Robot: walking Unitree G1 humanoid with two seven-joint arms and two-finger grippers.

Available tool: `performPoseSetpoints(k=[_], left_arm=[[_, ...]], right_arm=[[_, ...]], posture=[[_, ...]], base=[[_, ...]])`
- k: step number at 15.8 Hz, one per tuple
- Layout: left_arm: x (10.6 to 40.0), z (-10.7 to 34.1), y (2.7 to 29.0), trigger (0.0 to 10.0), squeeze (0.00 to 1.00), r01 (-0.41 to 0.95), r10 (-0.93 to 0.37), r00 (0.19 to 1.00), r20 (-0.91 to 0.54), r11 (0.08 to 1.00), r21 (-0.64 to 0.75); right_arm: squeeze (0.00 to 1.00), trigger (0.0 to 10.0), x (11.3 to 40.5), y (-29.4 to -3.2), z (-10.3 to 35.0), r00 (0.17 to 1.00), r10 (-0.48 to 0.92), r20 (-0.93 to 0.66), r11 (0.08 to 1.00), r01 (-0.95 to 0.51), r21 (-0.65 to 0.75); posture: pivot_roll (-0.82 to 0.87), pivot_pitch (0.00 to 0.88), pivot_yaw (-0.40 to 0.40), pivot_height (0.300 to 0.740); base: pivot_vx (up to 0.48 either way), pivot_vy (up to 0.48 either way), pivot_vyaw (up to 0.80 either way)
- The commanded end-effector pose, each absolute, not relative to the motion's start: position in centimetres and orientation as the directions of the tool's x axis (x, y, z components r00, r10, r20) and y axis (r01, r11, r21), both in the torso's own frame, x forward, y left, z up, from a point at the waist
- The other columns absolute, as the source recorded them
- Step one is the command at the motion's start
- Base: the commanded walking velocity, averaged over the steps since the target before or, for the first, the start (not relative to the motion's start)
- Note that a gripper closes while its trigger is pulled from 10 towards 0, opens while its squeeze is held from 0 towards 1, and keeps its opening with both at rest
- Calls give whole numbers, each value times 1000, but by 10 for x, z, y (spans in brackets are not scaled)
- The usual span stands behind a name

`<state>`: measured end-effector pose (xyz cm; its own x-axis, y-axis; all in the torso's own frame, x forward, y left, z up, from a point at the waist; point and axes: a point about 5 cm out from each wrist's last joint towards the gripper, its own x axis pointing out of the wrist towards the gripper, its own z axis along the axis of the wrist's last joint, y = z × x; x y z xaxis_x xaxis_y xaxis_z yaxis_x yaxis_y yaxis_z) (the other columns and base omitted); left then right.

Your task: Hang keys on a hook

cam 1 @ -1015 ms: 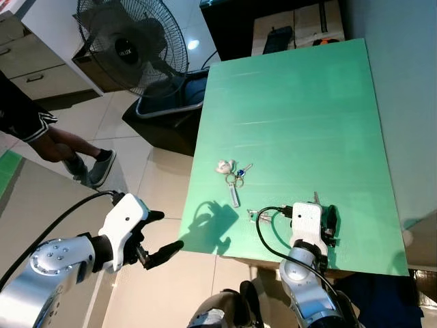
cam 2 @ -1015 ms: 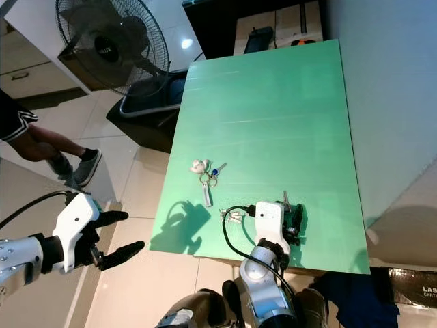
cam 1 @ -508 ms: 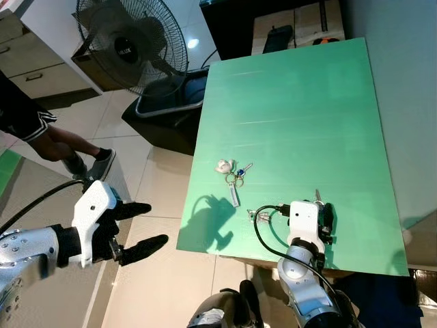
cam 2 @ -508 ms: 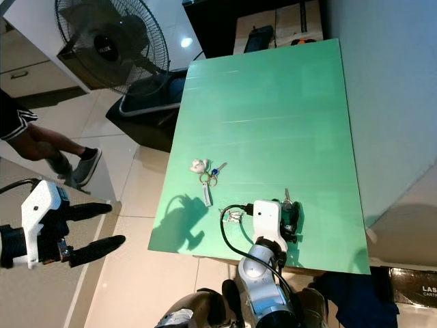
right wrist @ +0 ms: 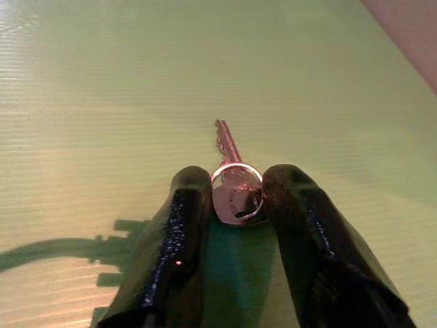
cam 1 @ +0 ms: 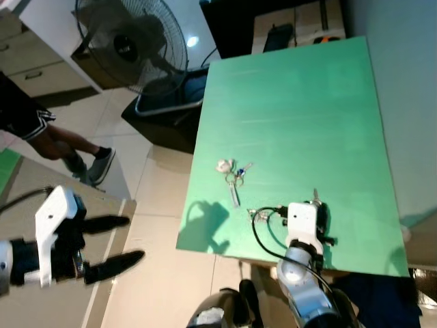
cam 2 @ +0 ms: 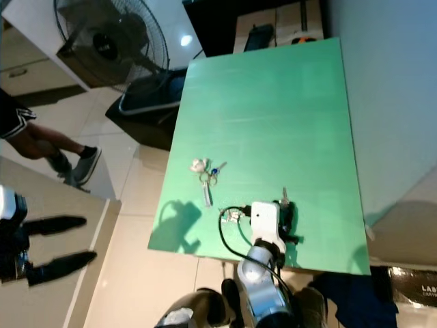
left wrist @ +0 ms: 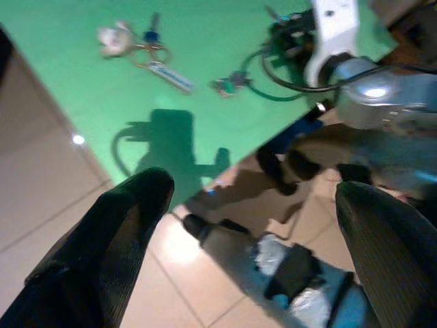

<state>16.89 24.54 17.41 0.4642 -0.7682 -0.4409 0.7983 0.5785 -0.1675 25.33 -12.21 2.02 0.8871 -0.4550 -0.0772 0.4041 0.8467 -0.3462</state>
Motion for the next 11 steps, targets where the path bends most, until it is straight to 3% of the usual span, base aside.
performPoseSetpoints(k=[1,7,11], left_arm=[[165,175,247,10000,0,791,-767,466,-442,585,-181],[160,166,239,10000,0,786,-772,458,-441,583,-203],[161,157,239,10000,0,774,-761,477,-439,601,-201]], right_arm=[[0,0,245,-100,13,899,-417,-132,878,361,-316],[0,0,246,-99,25,907,-416,-69,869,374,-323],[0,0,249,-94,58,914,-401,55,866,399,-301]], posture=[[106,311,400,740],[89,314,400,740],[63,305,400,740]], base=[[0,0,0],[0,0,0],[0,0,0]])
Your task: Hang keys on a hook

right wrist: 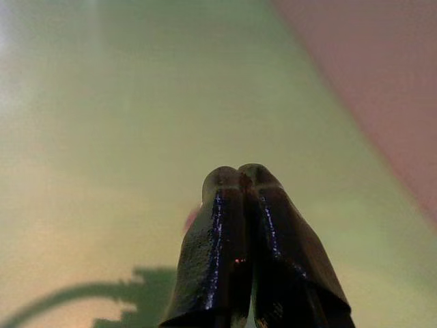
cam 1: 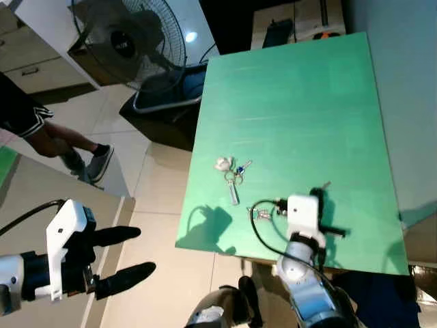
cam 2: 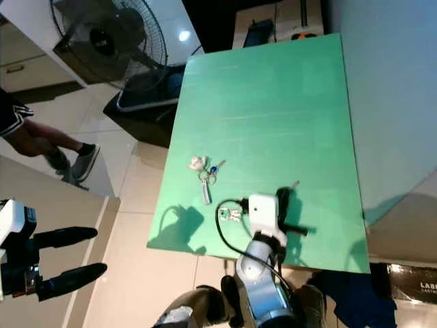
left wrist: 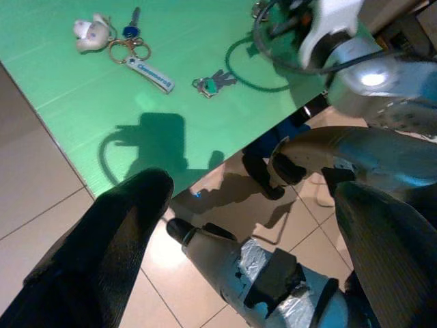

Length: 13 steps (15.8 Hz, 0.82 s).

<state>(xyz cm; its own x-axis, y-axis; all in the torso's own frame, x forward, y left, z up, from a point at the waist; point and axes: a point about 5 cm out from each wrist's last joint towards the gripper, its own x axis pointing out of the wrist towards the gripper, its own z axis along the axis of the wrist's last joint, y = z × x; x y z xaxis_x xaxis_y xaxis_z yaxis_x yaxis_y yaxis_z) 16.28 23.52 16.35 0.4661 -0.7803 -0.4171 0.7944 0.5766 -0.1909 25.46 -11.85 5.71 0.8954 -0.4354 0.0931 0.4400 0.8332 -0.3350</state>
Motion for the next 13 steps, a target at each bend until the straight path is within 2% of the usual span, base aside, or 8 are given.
performPoseSetpoints(k=[1,6,7,8,13], left_arm=[[163,155,239,10000,0,770,-758,484,-438,606,-200],[175,154,231,10000,0,761,-751,515,-413,622,-182],[176,155,229,10000,0,763,-751,516,-411,621,-178],[176,156,228,10000,0,762,-748,520,-412,624,-171],[174,162,229,10000,0,762,-743,517,-424,626,-168]], right_arm=[[0,0,250,-94,63,914,-400,71,867,402,-295],[0,0,254,-96,78,918,-382,104,870,395,-295],[0,2784,254,-98,76,919,-387,68,870,389,-304],[1000,10000,252,-101,67,912,-409,20,867,395,-305],[1000,10000,256,-105,50,929,-371,-6,872,346,-346]], posture=[[58,302,400,740],[31,281,400,740],[35,287,400,740],[55,300,400,740],[83,305,400,740]], base=[[0,0,0],[0,0,0],[0,0,0],[0,0,0],[0,0,0]])
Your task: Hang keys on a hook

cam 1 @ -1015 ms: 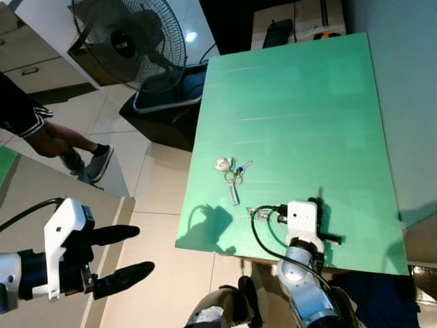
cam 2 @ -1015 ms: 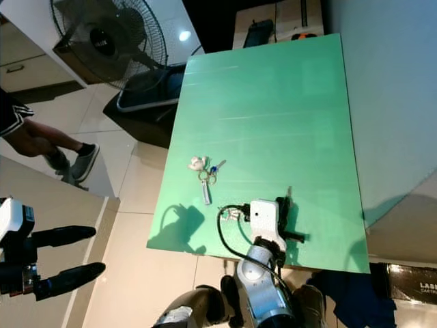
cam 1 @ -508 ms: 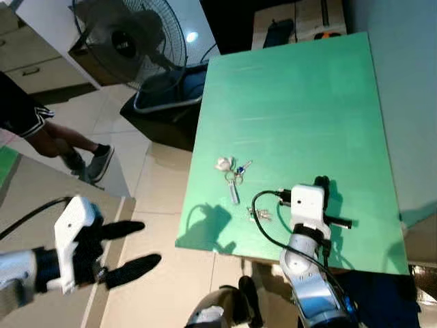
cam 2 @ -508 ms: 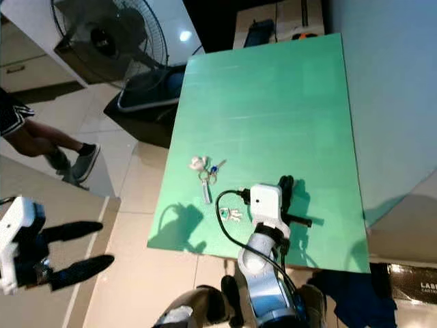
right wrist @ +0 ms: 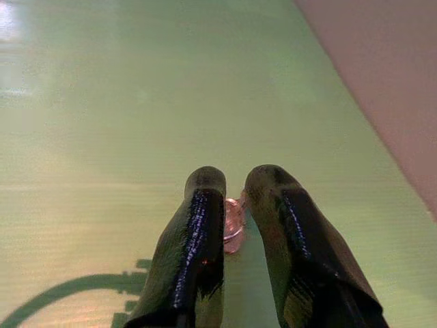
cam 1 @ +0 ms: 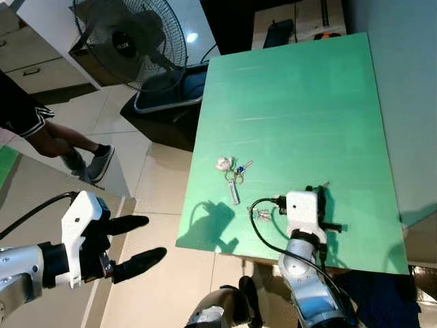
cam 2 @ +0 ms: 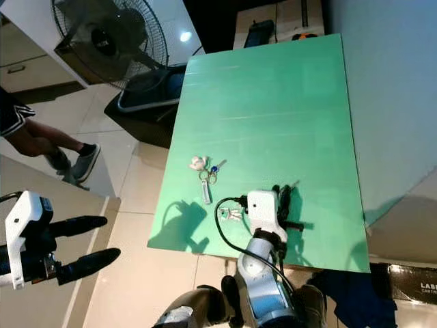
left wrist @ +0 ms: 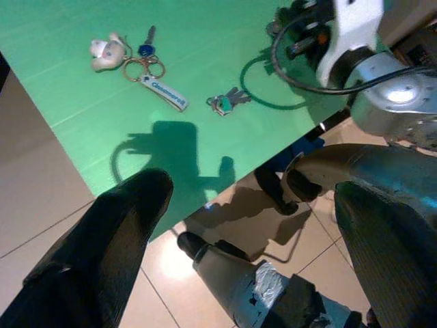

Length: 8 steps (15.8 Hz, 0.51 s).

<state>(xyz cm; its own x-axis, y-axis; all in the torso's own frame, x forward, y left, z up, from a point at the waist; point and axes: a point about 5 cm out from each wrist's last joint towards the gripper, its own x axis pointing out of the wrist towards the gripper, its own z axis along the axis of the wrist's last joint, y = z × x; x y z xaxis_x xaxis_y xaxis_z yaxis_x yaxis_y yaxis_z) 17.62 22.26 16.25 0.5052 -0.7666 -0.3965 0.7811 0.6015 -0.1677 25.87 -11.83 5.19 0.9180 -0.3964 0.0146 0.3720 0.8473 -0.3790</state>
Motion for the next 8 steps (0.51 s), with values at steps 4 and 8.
performPoseSetpoints(k=[4,8], left_arm=[[172,165,232,10000,0,760,-738,512,-440,628,-168],[171,165,233,10000,0,759,-736,510,-445,628,-169]], right_arm=[[1000,10000,267,-126,53,915,-402,36,840,385,-383],[1000,10000,269,-135,50,900,-435,16,829,407,-384]], posture=[[86,302,400,740],[86,300,400,740]], base=[[0,0,0],[0,0,0]])
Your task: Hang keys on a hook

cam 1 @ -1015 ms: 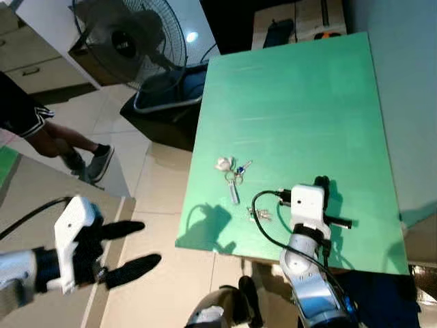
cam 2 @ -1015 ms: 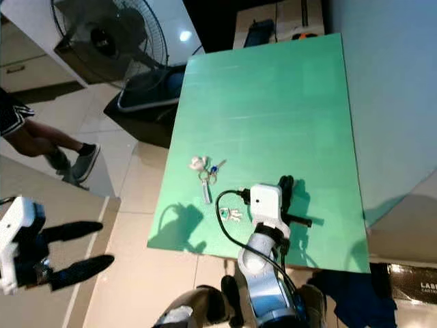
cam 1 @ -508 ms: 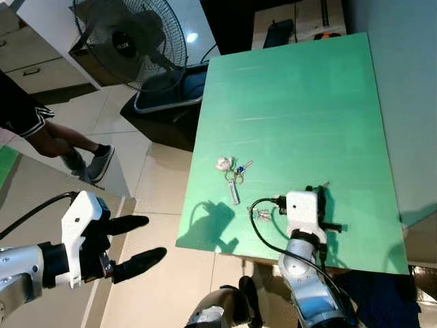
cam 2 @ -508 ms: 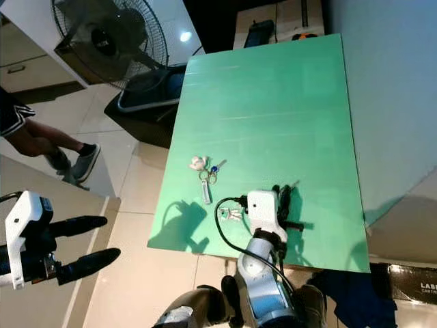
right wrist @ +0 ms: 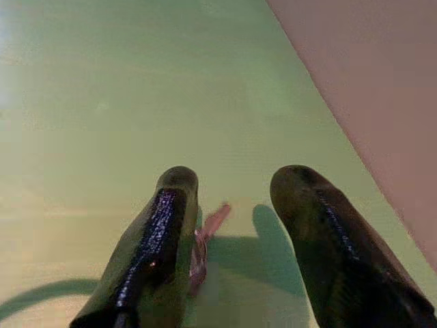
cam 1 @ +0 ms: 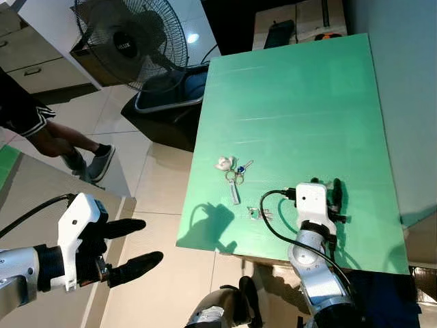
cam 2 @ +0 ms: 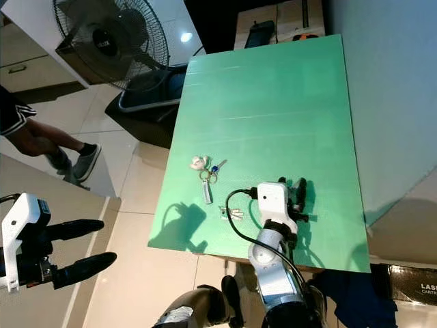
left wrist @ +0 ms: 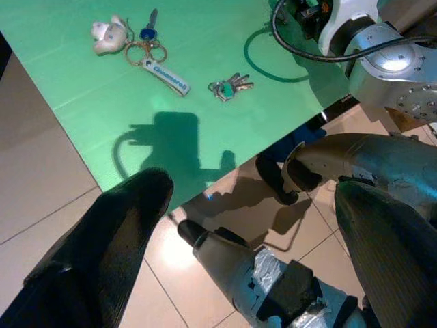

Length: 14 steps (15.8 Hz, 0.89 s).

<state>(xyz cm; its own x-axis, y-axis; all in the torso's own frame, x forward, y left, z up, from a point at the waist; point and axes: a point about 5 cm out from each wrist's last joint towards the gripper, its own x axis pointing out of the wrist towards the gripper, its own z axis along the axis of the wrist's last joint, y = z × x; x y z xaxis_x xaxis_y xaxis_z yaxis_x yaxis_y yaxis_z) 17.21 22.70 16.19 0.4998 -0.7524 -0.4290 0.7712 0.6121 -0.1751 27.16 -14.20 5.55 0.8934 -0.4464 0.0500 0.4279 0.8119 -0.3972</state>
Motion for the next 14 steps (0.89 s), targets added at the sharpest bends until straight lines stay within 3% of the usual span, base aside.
performPoseSetpoints(k=[1,7,10,14], left_arm=[[170,165,233,10000,0,759,-735,510,-446,629,-169],[169,167,236,10000,0,759,-729,507,-459,631,-164],[167,166,238,10000,0,756,-725,505,-468,633,-166],[166,161,238,10000,0,754,-727,506,-465,634,-172]], right_arm=[[0,10000,268,-138,45,892,-451,-13,830,414,-373],[0,10000,262,-151,22,848,-510,-144,840,454,-297],[0,10000,265,-151,26,889,-454,-57,840,405,-361],[0,10000,265,-148,29,927,-375,-18,881,350,-318]], posture=[[88,304,400,740],[114,320,400,740],[109,316,400,740],[97,308,400,740]], base=[[0,0,0],[0,0,0],[0,0,0],[0,0,0]])
